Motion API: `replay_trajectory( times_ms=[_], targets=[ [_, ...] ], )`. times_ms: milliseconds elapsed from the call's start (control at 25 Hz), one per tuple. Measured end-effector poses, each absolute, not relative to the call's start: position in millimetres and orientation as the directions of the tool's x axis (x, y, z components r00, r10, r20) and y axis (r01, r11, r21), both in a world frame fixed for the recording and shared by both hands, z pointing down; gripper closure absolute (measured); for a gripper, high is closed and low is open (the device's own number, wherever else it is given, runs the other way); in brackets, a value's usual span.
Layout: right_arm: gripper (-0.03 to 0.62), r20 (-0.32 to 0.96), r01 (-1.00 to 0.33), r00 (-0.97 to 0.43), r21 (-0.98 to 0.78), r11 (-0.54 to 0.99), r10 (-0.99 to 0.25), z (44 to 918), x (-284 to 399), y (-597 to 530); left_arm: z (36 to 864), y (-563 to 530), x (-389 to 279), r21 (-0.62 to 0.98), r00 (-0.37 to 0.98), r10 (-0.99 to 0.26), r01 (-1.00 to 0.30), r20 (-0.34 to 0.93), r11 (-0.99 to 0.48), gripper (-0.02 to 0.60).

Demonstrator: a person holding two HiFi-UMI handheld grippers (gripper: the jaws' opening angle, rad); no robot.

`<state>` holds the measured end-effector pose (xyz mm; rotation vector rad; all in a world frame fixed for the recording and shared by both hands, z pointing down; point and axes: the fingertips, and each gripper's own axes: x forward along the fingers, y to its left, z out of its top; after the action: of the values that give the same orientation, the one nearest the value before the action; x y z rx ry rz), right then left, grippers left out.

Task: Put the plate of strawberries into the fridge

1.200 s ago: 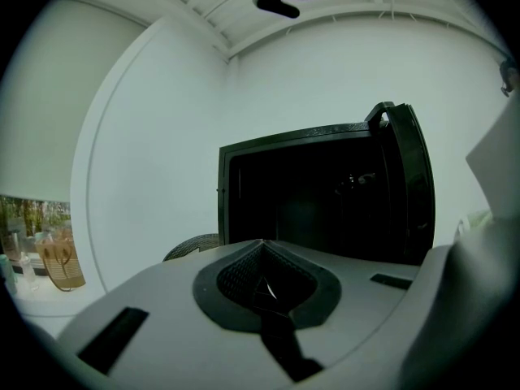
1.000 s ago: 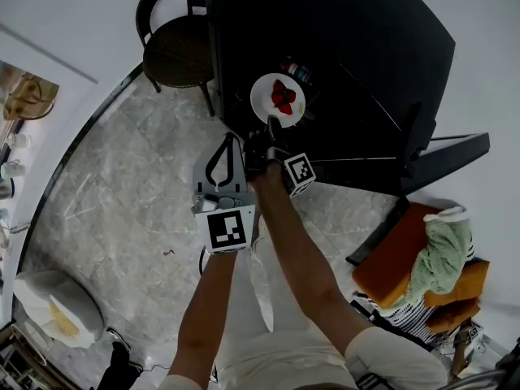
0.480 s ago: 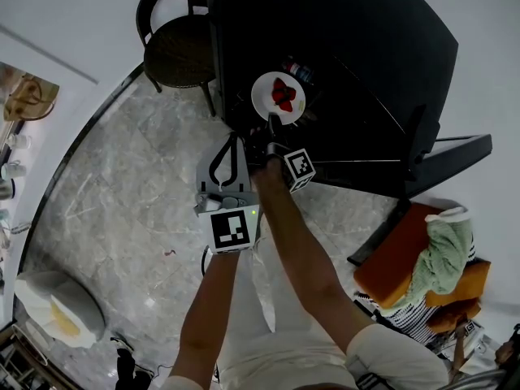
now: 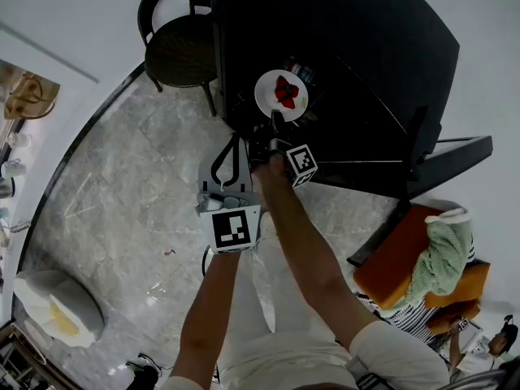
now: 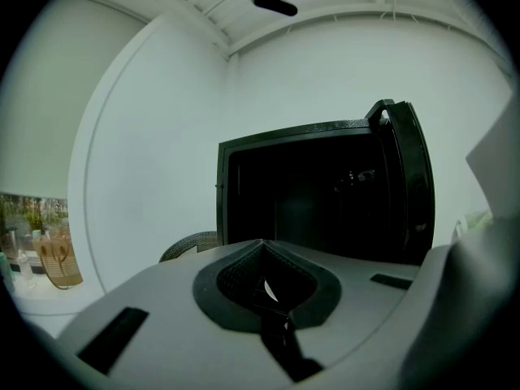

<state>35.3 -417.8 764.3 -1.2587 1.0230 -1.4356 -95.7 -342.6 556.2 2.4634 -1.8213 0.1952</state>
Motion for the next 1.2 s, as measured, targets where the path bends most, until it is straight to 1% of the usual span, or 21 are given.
replay_trajectory(
  times_ms=[280,440,1080,1200],
  targets=[
    [0.572,0.230,0.104,-0.030,-0.967,-0.232,-0.973,766,34,-419,557,-343,-92,-0.021,0.300,-0.942,-0.952,0.151,-0.306,0.581],
    [0.572,0.211,0.119,-0.019,-0.970,-0.212,-0.977,772,36,-424,557,-344,-91,-0.019,0.300,-0.942,-0.952,0.150,-0.306,0.581],
    [0.572,0.222,0.097,-0.035,-0.970,-0.225,-0.974,768,36,-432,557,-347,-89,-0.028,0.305,-0.940,-0.950,0.156,-0.313,0.581],
    [0.572,0.191,0.110,-0.039,-0.975,-0.194,-0.981,766,36,-436,557,-348,-89,-0.024,0.302,-0.941,-0.951,0.154,-0.309,0.581]
  ],
)
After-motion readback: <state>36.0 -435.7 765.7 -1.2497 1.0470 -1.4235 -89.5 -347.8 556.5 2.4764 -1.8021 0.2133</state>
